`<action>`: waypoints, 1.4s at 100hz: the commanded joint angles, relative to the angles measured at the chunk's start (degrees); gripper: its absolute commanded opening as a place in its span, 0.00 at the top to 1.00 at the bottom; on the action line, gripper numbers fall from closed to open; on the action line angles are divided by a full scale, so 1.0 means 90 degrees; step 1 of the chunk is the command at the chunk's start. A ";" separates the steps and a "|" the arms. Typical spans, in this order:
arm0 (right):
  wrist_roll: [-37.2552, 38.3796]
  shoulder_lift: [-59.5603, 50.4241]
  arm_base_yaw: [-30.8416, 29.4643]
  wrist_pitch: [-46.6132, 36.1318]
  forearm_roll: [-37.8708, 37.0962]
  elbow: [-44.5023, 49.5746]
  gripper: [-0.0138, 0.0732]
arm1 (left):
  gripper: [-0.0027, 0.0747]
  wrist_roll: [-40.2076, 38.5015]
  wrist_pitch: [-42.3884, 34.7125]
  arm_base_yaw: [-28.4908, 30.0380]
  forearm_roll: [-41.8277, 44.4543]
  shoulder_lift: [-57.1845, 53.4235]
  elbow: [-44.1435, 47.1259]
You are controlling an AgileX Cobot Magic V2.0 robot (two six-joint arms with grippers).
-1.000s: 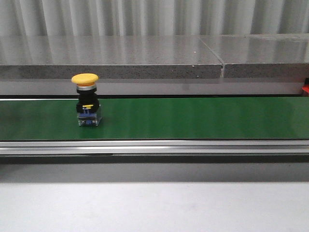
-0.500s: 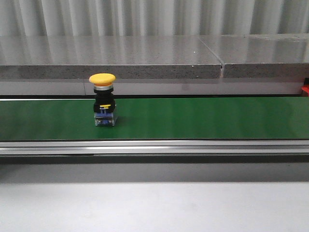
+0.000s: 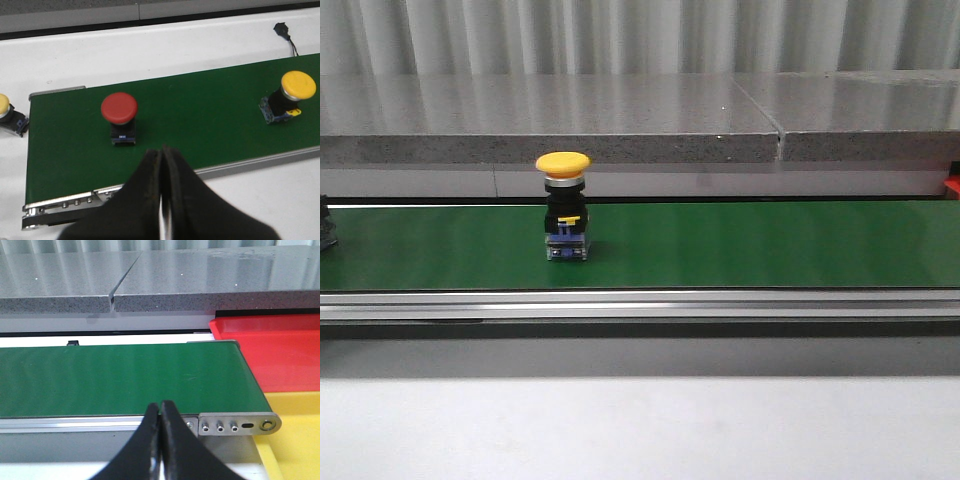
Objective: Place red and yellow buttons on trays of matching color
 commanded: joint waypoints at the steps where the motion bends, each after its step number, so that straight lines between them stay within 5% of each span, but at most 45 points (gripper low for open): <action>1: -0.0024 -0.0049 0.0025 -0.0510 -0.0031 -0.0101 0.92 | 0.99 0.0006 -0.0438 -0.0041 -0.0099 -0.0555 0.0204; 59: -0.0024 -0.0049 0.0024 -0.0781 -0.0031 -0.0168 0.92 | 0.99 0.0006 -0.0283 -0.0041 -0.0247 -0.3355 0.1649; 140: -0.0030 0.2608 0.0031 0.1432 -0.0030 -0.3313 0.92 | 0.99 0.0006 -0.0249 -0.0041 -0.0223 -0.3449 0.1665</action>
